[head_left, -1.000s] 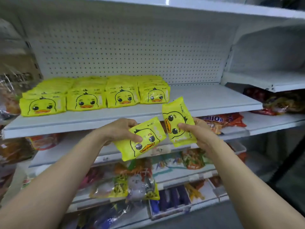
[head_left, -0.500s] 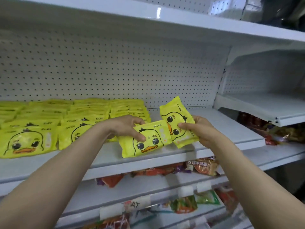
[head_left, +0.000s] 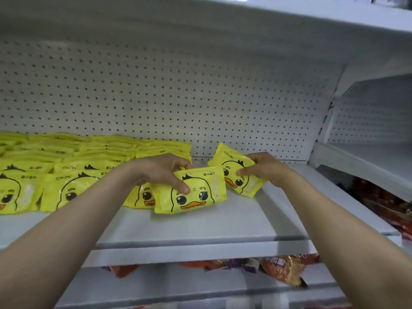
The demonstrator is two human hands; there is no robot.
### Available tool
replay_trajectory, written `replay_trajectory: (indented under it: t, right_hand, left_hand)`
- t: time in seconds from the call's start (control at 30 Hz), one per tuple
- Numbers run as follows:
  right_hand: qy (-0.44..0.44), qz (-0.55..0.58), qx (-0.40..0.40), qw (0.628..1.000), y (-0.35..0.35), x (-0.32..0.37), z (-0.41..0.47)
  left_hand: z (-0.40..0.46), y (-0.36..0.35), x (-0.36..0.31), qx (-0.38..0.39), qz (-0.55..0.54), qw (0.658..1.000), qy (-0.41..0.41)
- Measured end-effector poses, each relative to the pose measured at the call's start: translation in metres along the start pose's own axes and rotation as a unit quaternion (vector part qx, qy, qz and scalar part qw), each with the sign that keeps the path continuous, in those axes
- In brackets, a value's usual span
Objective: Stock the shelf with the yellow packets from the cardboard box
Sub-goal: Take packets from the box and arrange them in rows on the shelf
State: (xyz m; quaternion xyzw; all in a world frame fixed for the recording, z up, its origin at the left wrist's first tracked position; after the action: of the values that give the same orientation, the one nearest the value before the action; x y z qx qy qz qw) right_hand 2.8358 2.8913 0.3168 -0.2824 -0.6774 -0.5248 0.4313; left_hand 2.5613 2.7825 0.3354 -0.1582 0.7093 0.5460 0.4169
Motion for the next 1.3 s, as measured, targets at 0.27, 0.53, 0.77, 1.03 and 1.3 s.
replay_trajectory:
  t: [0.27, 0.53, 0.77, 1.03, 1.3]
  right_hand:
    - [0.071, -0.201, 0.030, 0.977, -0.014, 0.012, 0.096]
    - [0.181, -0.342, -0.006, 0.922, -0.028, 0.031, 0.145]
    - [0.219, -0.384, -0.098, 0.892, -0.036, 0.032, 0.158]
    - [0.262, -0.430, -0.165, 0.848, -0.037, 0.025, 0.155]
    - [0.252, -0.238, -0.132, 0.929, -0.035, 0.042, 0.116]
  left_hand:
    - [0.001, 0.000, 0.015, -0.066, 0.027, 0.996, 0.051]
    - [0.003, -0.016, -0.009, -0.099, 0.048, 0.992, 0.059]
    - [0.012, -0.023, -0.018, -0.118, 0.073, 0.988, 0.065]
    - [0.018, -0.027, -0.029, -0.123, 0.056, 0.989, 0.061]
    - [0.028, -0.028, -0.040, -0.118, 0.020, 0.991, 0.062]
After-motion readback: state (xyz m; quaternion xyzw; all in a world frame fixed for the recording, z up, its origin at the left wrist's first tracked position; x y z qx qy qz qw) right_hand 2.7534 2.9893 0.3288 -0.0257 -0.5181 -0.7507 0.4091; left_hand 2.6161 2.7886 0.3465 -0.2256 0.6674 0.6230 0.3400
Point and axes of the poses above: each hand's wrist, its own z-axis towards the middle knuckle, its own y-axis out of the back of the hand, x = y × z, the point moved 4 cm from there along z, towards the middle knuckle, and after that the axes turned 5 degrees about -y, right-handed, at the moved point
